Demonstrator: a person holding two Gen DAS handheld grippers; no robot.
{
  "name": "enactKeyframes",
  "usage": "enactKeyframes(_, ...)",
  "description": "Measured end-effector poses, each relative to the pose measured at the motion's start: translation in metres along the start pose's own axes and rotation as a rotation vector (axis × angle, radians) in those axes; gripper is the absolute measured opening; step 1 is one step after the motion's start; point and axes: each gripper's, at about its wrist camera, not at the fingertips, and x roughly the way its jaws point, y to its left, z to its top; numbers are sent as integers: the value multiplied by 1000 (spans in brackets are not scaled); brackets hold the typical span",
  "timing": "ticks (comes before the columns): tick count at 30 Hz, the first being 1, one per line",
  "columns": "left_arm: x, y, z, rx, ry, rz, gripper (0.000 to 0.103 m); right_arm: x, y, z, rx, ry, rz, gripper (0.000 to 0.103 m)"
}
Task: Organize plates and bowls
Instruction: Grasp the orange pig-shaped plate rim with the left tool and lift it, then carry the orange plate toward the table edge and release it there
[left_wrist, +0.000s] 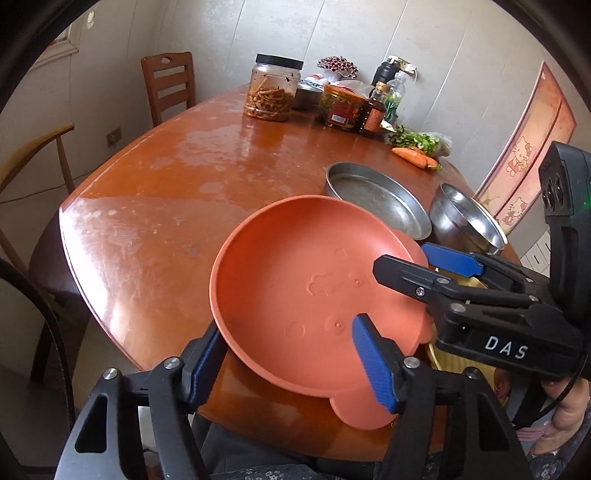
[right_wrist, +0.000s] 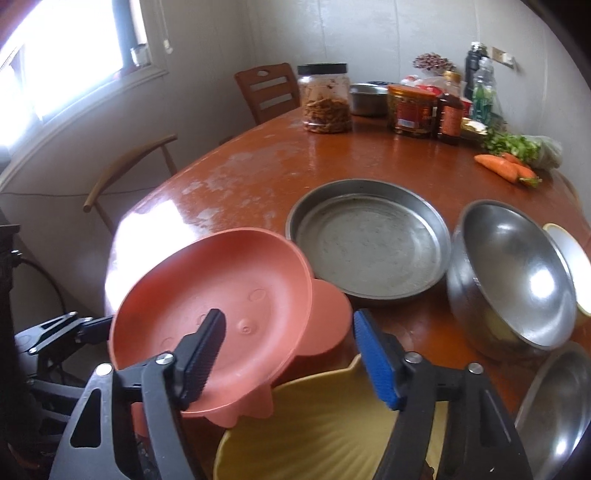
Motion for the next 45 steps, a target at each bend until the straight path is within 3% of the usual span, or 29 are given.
enactKeyframes(9, -10, 16, 8, -42, -25, 13, 67, -4, 14, 5, -29, -7, 0, 66)
enactKeyframes(19, -26, 54, 25, -85, -98, 49, 66, 6, 49, 37, -57, -48, 21, 65)
enactKeyframes(27, -7, 76, 39, -75, -78, 89, 67, 35, 57, 60, -7, -39, 59, 65)
enactKeyframes(45, 18, 96, 55, -90, -71, 101, 67, 72, 55, 69, 48, 17, 55, 65)
